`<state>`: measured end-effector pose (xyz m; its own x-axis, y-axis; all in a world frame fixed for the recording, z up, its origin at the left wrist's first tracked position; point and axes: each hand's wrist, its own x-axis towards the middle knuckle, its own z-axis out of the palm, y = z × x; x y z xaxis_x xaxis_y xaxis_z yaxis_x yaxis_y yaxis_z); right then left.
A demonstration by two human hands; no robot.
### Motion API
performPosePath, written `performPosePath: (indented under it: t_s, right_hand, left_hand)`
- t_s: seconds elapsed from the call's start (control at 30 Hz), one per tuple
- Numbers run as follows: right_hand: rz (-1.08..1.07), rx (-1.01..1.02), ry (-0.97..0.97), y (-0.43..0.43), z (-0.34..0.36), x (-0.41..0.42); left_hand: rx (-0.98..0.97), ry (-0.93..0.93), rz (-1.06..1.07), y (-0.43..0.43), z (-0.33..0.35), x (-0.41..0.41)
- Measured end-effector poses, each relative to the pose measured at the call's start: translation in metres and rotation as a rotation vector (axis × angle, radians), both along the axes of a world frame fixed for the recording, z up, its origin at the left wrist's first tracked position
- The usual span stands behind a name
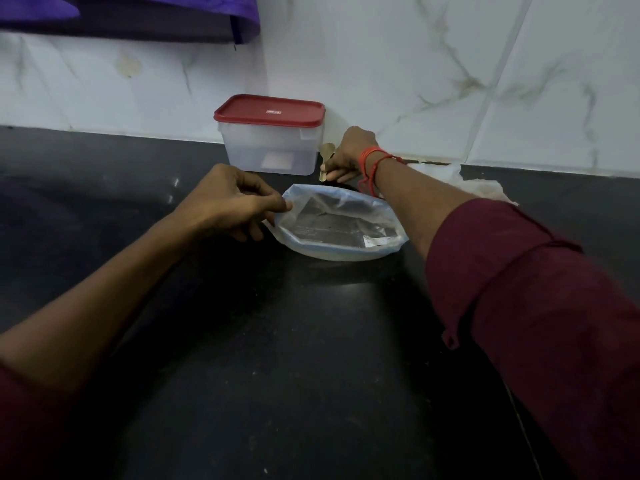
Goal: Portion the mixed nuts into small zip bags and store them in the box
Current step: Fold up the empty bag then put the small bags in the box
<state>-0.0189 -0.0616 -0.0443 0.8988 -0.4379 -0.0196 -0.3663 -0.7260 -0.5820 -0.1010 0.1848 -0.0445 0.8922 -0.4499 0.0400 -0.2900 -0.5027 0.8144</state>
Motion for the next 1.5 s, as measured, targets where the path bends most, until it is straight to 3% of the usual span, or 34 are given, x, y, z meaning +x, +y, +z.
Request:
performPosePath:
  t_s: [0.2, 0.4, 0.57, 0.83, 1.13, 1.3, 1.5]
  right_hand:
    - [-0.008, 0.084, -0.04, -0.001, -0.007, 0.01]
    - [-0.006, -0.022, -0.086, -0.001, -0.003, -0.006]
    - [0.037, 0.031, -0.149, -0.008, 0.009, -0.026]
    - [0.094, -0.02, -0.314, -0.019, 0.027, -0.113]
    - [0.035, -0.166, -0.311, -0.027, 0.013, -0.218]
    - [-0.023, -0.012, -0.195, -0.029, -0.009, -0.25]
    - [-0.039, 0.388, -0.33, -0.032, -0.031, -0.264]
  left_hand:
    - [0.007, 0.013, -0.009, 0.002, -0.001, 0.002]
    - [0.003, 0.015, -0.016, 0.001, -0.001, 0.001]
    - [0.026, 0.015, -0.025, -0.001, -0.001, 0.0]
    - [-0.017, 0.047, -0.029, 0.001, -0.001, -0.005]
    - [-0.079, 0.11, -0.09, 0.003, -0.004, -0.015]
    - [-0.094, 0.138, -0.152, -0.002, -0.004, -0.025]
    - [-0.18, 0.186, -0.177, -0.007, -0.006, -0.031]
